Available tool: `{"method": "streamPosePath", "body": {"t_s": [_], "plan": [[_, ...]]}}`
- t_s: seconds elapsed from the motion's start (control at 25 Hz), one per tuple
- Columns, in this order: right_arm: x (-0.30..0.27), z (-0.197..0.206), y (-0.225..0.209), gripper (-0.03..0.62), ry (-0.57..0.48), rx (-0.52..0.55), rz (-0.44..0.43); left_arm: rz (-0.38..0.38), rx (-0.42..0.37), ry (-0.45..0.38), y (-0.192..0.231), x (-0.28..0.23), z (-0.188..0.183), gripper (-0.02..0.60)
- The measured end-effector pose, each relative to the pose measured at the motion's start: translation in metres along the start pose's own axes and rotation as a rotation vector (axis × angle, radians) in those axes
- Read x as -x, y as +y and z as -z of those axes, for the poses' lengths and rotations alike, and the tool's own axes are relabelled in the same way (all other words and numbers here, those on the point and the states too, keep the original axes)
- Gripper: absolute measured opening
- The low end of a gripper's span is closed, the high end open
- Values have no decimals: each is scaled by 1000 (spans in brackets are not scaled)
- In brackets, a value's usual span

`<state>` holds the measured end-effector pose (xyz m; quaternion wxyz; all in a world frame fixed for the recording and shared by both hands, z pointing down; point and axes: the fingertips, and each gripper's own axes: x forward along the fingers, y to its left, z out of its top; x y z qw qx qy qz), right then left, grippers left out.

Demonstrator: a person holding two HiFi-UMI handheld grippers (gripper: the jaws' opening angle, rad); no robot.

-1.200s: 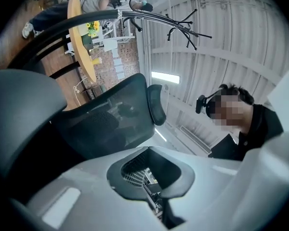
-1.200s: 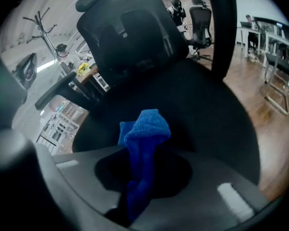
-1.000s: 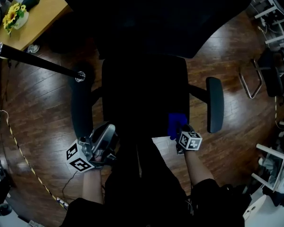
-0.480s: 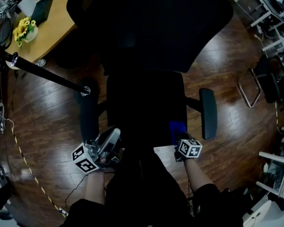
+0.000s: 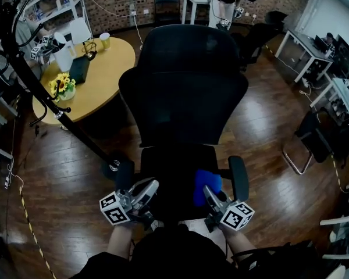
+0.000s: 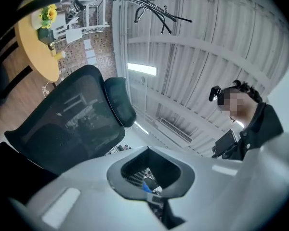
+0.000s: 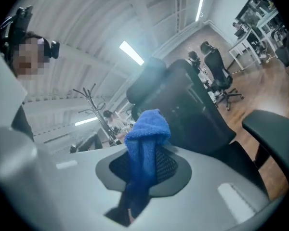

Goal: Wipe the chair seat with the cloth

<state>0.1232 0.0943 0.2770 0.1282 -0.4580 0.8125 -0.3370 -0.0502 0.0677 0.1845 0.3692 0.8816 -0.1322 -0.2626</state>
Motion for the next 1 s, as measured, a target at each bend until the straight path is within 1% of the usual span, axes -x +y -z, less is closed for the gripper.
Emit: {"method": "streamPosePath", "body": {"t_s": [0.12, 0.24, 0.4, 0.6, 1.0], "plan": [[9, -28, 35, 61, -62, 18, -53, 21, -4, -10, -13, -5, -6, -8], [23, -44, 50, 61, -111, 18, -83, 46, -3, -24, -27, -14, -6, -8], [38, -53, 52, 61, -137, 15, -98, 55, -22, -20, -40, -24, 2, -8], [41, -64, 52, 61, -172, 5, -110, 50, -55, -35, -53, -26, -4, -8], [26, -70, 59, 61, -171, 16, -145, 3, -78, -73, -50, -5, -12, -8]]}}
